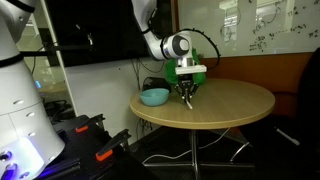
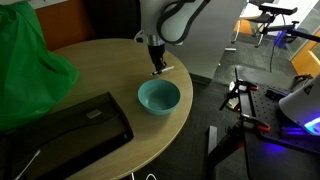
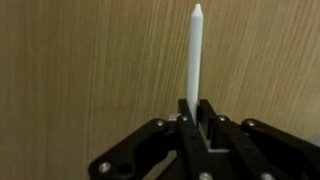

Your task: Put the pen in the bowl

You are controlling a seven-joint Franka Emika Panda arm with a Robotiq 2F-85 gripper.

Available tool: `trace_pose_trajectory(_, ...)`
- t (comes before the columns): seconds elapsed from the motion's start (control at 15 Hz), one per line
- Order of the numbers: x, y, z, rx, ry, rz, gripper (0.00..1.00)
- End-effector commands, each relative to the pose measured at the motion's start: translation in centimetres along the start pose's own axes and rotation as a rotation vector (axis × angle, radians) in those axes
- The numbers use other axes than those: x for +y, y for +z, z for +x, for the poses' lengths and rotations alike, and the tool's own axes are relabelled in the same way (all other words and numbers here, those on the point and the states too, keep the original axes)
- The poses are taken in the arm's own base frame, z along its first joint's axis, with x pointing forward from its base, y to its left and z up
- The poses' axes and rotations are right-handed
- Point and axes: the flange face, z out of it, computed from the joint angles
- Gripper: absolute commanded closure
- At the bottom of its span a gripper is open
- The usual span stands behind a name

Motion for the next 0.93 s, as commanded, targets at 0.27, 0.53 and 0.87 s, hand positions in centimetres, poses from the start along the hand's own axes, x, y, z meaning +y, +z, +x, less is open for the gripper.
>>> trace_pose_trajectory(0.27,-4.8,-9.0,0.4,0.089,-0.025,0.013,0.96)
trace_pose_trajectory(0.53,-9.1,-11.7,2.3,0.199,-0.125,0.006,0.96)
trace_pose_trajectory(0.87,-13.8,-11.4,6.2,0.312,-0.289,-0.036,0.96)
